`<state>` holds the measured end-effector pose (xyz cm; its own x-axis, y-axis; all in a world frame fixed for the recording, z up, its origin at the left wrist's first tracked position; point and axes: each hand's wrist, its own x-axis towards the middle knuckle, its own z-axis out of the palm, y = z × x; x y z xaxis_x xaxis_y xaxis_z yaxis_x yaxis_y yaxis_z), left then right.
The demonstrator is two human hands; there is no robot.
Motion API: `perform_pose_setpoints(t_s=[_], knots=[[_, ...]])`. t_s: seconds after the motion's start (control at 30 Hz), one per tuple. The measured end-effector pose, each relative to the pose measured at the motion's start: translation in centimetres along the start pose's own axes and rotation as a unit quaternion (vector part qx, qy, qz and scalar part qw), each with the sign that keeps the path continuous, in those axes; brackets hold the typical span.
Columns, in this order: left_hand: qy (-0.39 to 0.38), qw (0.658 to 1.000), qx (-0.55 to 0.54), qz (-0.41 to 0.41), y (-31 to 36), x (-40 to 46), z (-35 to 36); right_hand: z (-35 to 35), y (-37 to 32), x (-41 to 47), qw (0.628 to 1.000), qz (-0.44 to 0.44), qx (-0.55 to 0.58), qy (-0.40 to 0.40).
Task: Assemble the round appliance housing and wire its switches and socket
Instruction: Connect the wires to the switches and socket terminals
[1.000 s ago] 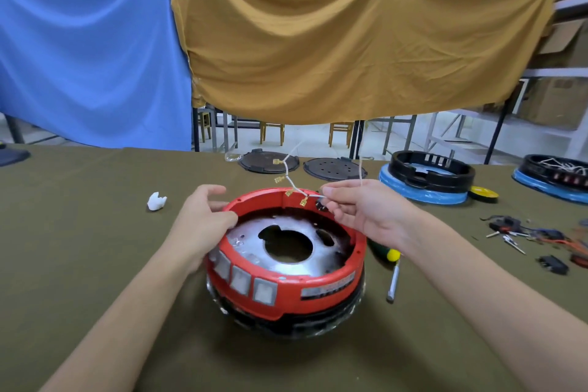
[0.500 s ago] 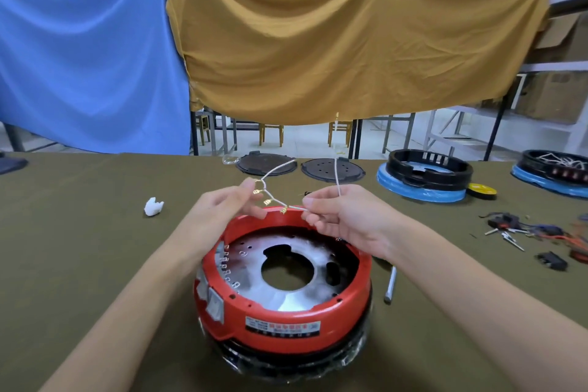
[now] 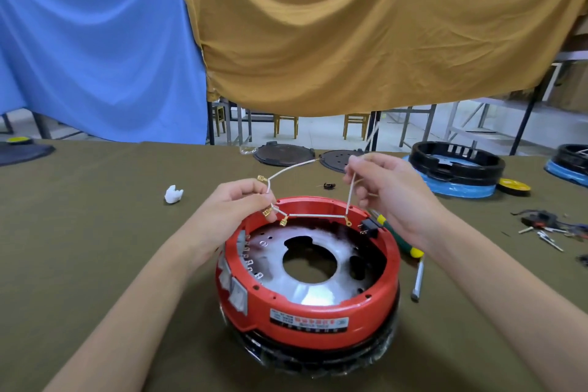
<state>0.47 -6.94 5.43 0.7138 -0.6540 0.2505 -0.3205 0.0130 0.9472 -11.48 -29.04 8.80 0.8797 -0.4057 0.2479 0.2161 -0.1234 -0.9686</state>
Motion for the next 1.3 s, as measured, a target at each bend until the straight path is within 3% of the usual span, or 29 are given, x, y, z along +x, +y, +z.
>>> perform_pose_setpoints(t_s=[0.1, 0.2, 0.27, 0.37, 0.53, 0.6, 0.77, 0.97, 1.17, 1.3], knots=[[-0.006, 1.000, 0.016, -0.015, 0.1, 0.0, -0.1, -0.4, 0.1, -0.2, 0.999, -0.015, 0.027, 0.018], [0.006, 0.997, 0.072, -0.034, -0.1, 0.0, -0.1, -0.1, 0.5, -0.8, 1.000, -0.014, 0.017, -0.021], [0.053, 0.986, 0.150, -0.041, -0.6, 0.3, -0.2, 0.1, 0.7, -1.1, 0.998, -0.004, -0.007, -0.055], [0.134, 0.943, 0.303, -0.023, -0.7, 0.3, -0.1, 0.3, 0.8, -1.2, 0.995, 0.005, -0.038, -0.096], [0.157, 0.869, 0.468, 0.046, 0.4, 0.1, 1.2, 0.4, 0.8, -1.0, 0.989, 0.011, -0.074, -0.129], [0.143, 0.877, 0.448, 0.097, 1.9, 0.3, 1.9, 0.4, 1.0, -0.7, 0.988, 0.007, -0.078, -0.135], [-0.022, 0.953, 0.265, 0.146, 5.4, 2.1, 4.9, 0.5, 1.5, -0.4, 0.985, -0.029, -0.110, -0.132], [-0.021, 0.984, 0.098, 0.148, 3.5, 3.5, 7.0, 0.7, 2.6, -1.2, 0.983, -0.096, -0.130, -0.087], [-0.031, 0.990, 0.019, 0.139, 2.6, 3.4, 6.3, 0.7, 2.7, -1.4, 0.981, -0.118, -0.126, -0.091], [-0.069, 0.990, -0.066, 0.104, 2.8, 3.1, 6.2, 0.5, 3.0, -1.8, 0.980, -0.177, -0.077, -0.042]])
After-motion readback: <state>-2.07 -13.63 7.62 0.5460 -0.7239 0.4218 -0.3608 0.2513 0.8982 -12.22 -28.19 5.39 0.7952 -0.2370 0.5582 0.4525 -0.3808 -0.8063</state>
